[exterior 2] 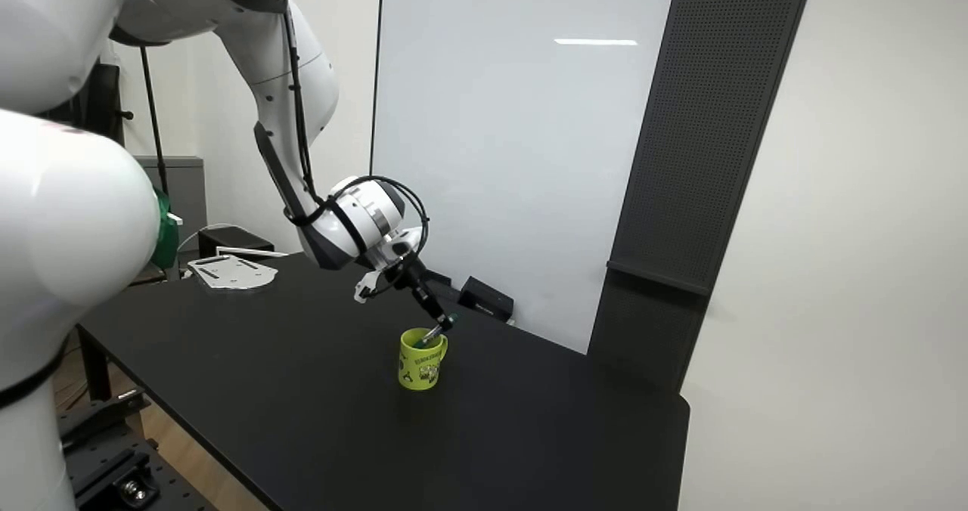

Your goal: Place the green marker inside the yellow mug

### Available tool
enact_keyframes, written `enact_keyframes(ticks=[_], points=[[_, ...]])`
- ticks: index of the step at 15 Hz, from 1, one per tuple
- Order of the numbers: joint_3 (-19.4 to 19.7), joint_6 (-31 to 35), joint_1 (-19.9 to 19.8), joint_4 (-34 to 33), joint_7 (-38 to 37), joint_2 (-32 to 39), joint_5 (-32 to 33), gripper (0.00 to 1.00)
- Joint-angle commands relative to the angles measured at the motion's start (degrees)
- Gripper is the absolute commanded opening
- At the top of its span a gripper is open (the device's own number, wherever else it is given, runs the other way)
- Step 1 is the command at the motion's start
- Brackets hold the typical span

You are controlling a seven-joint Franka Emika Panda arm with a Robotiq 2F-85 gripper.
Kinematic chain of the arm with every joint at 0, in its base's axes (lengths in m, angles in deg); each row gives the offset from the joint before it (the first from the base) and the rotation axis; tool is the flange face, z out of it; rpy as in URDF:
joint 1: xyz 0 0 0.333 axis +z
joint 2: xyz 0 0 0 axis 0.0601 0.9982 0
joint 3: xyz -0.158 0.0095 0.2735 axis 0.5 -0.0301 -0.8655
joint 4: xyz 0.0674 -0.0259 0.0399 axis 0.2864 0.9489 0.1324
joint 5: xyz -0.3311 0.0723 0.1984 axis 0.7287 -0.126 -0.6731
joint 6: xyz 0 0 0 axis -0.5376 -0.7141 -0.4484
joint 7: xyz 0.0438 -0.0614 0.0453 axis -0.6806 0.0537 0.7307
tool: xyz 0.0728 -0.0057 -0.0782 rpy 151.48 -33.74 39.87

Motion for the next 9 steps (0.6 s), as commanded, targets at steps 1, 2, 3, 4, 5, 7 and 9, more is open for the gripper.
enact_keyframes(ticks=[1, 2, 3, 4, 5, 7, 9], points=[[-4.79, -3.2, -3.3, 0.12, -4.02, -1.4, 4.3, 0.47], [-6.06, -3.96, -4.22, 0.06, -4.5, -1.6, 5.06, 0.48], [-7.17, -4.65, -5.14, -0.01, -4.91, -1.88, 5.81, 0.54], [-8.22, -5.65, -6.12, -0.11, -5.34, -2.38, 6.54, 0.62], [-9.13, -6.56, -7.09, -0.18, -5.89, -3.08, 7.56, 0.68], [-10.82, -7.71, -9.38, -0.17, -7.0, -5.38, 9.48, 0.82], [-12.77, -8.42, -12.32, 0.38, -7.96, -8.71, 10.96, 0.94]])
